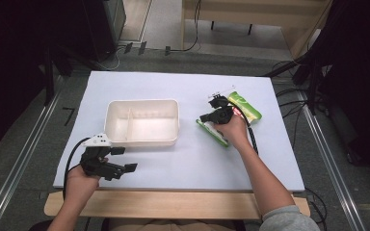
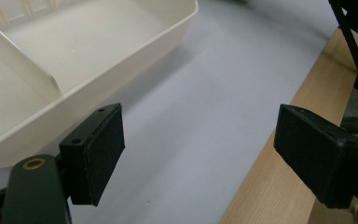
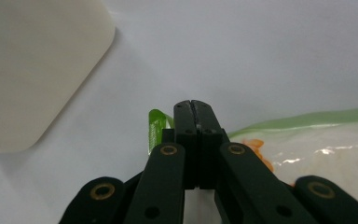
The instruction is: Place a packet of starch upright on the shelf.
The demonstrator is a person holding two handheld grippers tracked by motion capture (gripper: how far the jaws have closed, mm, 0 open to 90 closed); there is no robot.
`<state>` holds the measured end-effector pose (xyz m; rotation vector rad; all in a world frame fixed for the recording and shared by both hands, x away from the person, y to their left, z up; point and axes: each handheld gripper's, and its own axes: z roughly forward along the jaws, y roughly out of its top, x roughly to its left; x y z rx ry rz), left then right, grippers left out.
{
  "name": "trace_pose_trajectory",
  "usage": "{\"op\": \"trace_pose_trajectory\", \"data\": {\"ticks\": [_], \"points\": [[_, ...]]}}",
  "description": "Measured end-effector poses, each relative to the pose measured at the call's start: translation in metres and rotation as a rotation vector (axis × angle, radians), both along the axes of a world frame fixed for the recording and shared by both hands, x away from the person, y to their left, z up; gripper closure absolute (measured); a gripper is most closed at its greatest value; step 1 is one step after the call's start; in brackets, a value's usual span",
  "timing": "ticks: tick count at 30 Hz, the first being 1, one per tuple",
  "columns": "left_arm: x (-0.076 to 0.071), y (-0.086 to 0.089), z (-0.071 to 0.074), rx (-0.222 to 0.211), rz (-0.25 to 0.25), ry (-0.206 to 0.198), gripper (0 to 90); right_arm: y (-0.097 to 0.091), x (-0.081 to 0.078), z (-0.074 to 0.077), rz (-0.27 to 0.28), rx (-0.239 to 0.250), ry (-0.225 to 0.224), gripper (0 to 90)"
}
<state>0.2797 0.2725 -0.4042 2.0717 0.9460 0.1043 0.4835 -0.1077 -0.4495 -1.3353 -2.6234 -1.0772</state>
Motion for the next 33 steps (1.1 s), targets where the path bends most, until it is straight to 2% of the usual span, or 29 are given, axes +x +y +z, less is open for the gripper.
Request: {"op": "trace_pose_trajectory", "data": {"ticks": [3,4,7,10,12,13,14,15,16,21,22,24,26,33], "points": [[0.0,-0.001,0.0,0.0,0.0,-0.003,16.9,-0.001,-0.004,0.0,0.006,0.015,0.003,90.0],[0.001,-0.001,0.0,-0.001,-0.003,-0.005,17.0,-0.001,-0.006,0.001,0.023,0.015,0.0,90.0],[0.001,-0.002,0.0,-0.003,-0.01,-0.007,17.0,0.002,-0.008,0.002,0.027,-0.021,-0.018,90.0],[0.001,-0.003,0.0,-0.004,-0.006,-0.008,16.9,0.003,-0.006,0.003,0.017,-0.031,-0.025,90.0],[0.002,-0.003,0.001,-0.004,-0.013,-0.009,17.0,0.002,0.0,0.005,-0.016,0.006,-0.026,90.0],[0.002,-0.003,0.001,-0.004,-0.013,-0.009,16.9,0.002,0.0,0.005,-0.016,0.006,-0.026,90.0],[0.003,-0.004,0.0,-0.006,-0.012,-0.007,17.0,0.004,0.006,0.004,-0.036,-0.021,-0.024,90.0],[0.003,-0.004,0.0,-0.006,-0.012,-0.007,17.0,0.004,0.006,0.004,-0.036,-0.021,-0.024,90.0],[0.004,-0.004,0.0,-0.006,-0.015,-0.008,16.9,0.008,0.011,0.0,-0.032,-0.065,-0.004,90.0],[0.004,-0.003,0.0,-0.004,-0.016,-0.006,17.0,0.014,0.01,-0.004,-0.005,-0.083,0.009,90.0],[0.004,-0.002,0.0,-0.01,-0.015,-0.005,17.0,0.015,0.008,-0.004,0.016,-0.09,0.017,90.0],[0.004,-0.003,0.001,-0.009,-0.017,-0.005,17.0,0.014,0.006,-0.003,0.043,-0.067,0.048,90.0],[0.004,-0.003,0.001,-0.009,-0.018,-0.008,17.0,0.012,0.003,-0.003,0.06,-0.054,0.053,90.0],[0.004,-0.004,0.0,-0.012,-0.015,-0.008,17.0,0.004,-0.013,-0.004,0.079,-0.009,0.029,90.0]]}}
